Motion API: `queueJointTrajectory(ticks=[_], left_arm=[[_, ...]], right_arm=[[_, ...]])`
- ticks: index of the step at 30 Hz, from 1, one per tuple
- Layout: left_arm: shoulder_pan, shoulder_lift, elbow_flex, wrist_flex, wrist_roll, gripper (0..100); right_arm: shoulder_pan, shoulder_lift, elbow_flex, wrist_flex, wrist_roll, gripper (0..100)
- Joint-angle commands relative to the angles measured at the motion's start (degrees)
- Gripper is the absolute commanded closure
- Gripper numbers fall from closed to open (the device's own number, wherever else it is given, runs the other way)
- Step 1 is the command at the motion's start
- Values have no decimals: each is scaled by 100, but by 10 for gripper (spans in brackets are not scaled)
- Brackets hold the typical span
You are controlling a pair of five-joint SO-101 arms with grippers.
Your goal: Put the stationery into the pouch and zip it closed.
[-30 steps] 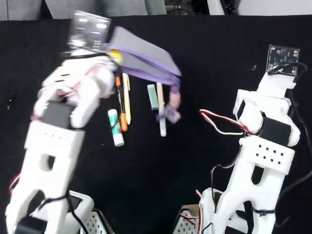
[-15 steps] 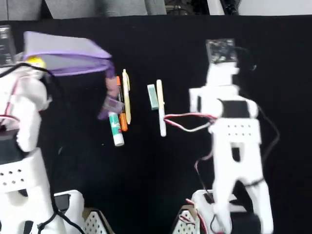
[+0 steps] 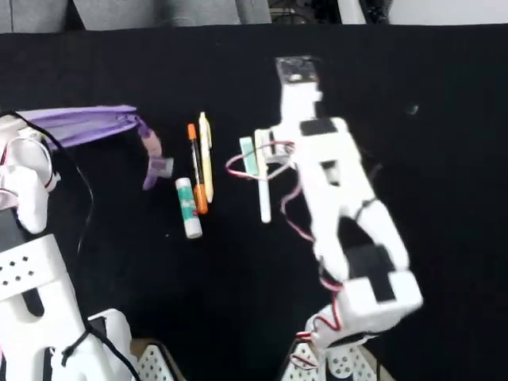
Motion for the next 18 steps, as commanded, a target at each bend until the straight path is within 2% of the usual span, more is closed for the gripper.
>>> queueJointTrajectory(ticks=[1,18], left_arm=[[-66,-185,180,-545,-9,971],[-75,-185,418,-695,-9,971]], right_arm=[[-185,435,-716,-114,-53,585],[-141,1965,-1552,53,-44,585]])
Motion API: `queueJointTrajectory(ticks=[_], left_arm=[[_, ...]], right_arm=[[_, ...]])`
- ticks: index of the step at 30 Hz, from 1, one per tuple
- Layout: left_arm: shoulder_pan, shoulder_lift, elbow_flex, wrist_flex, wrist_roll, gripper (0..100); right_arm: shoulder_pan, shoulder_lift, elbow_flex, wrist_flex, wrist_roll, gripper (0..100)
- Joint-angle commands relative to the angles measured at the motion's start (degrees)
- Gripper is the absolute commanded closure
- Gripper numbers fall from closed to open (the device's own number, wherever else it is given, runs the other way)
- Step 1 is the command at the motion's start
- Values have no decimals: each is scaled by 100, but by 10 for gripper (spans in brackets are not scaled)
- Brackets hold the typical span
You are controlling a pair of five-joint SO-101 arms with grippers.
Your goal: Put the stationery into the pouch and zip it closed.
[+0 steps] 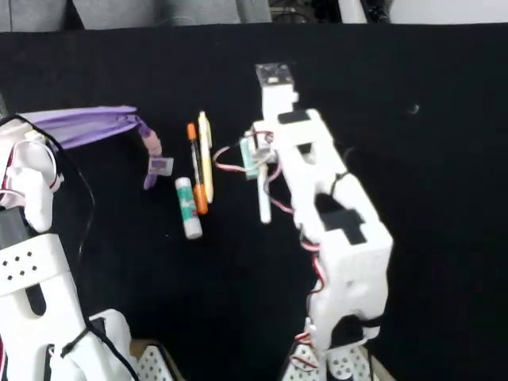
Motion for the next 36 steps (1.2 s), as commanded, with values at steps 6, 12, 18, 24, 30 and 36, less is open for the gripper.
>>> queueJointTrajectory(ticks=[6,12,18,24,30,36], left_arm=[[-31,-185,13,-193,-9,971],[-22,-185,22,-193,-9,971],[-13,-185,-4,-167,-9,971],[22,-193,-31,-158,0,971],[523,-193,-31,-158,0,971],[901,-290,-57,-149,519,971]], right_arm=[[378,198,-453,703,0,585],[800,523,-919,1081,-35,585],[765,1130,-1763,1785,-35,596],[791,1859,-2905,2523,-9,798],[800,2396,-3837,3086,9,972],[958,2527,-4576,3613,290,987]])
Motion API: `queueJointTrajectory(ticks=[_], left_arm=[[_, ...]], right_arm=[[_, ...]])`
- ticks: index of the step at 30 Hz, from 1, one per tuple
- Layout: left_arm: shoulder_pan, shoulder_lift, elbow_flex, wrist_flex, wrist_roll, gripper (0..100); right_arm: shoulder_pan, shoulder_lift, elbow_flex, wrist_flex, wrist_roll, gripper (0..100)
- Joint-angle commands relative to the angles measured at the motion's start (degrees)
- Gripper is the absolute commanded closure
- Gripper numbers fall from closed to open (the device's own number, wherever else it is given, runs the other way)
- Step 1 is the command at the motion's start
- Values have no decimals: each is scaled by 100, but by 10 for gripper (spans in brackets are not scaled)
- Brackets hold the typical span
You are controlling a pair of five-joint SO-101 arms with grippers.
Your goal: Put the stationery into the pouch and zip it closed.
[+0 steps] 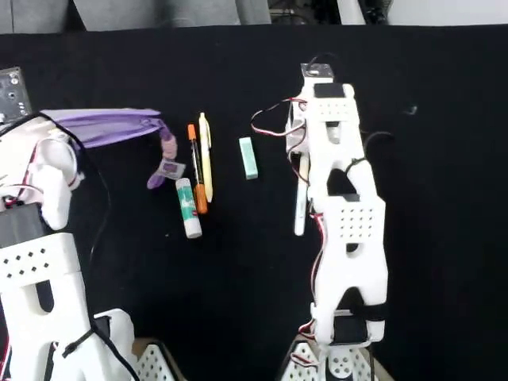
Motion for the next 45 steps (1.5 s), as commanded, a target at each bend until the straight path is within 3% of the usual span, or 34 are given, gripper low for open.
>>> queueJointTrajectory(ticks=[1,10,21,31,37,45], left_arm=[[277,-343,-136,-149,246,971],[295,-1055,-84,176,264,971],[286,-1064,224,123,229,971],[286,-1064,708,-325,220,971],[242,-1064,708,-325,211,971],[277,-1064,708,-325,-79,971]], right_arm=[[62,22,-567,378,273,988],[536,-13,-2730,1582,290,988],[448,-1516,-2431,1574,246,988],[-624,-3987,-1209,1565,255,988],[-273,-4233,567,1310,246,984],[264,-3415,3020,-642,-237,983]])
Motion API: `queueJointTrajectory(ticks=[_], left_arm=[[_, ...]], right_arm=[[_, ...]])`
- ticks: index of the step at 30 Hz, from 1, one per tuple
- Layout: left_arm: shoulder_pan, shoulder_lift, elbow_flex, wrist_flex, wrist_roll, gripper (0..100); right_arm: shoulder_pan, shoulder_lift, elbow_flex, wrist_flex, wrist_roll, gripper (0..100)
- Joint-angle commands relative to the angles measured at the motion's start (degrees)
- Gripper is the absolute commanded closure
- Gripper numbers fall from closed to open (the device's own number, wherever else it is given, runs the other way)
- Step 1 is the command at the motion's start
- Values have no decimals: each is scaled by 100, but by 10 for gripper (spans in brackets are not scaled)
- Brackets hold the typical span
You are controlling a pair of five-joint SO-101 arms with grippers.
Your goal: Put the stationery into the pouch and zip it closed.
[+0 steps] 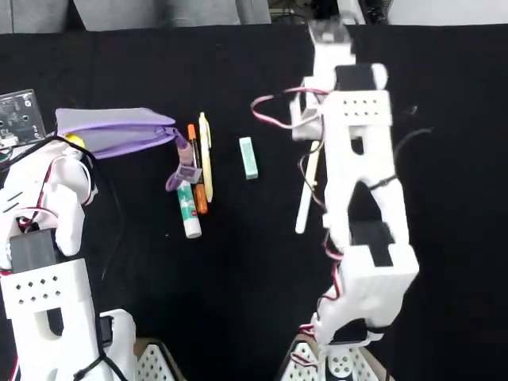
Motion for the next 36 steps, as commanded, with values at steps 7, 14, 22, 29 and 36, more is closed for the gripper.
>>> queueJointTrajectory(ticks=[7,14,22,29,36], left_arm=[[40,-114,-92,-211,-97,971],[40,-114,-92,-211,-97,971],[40,-114,-92,-211,-88,971],[40,-114,-92,-211,-88,971],[40,-114,-92,-211,-88,971]], right_arm=[[211,593,840,-1635,-826,897],[220,857,699,-1626,-914,737],[202,1323,549,-1793,-914,737],[220,2325,-629,-1134,-914,772],[229,2949,-1771,-281,-615,970]])
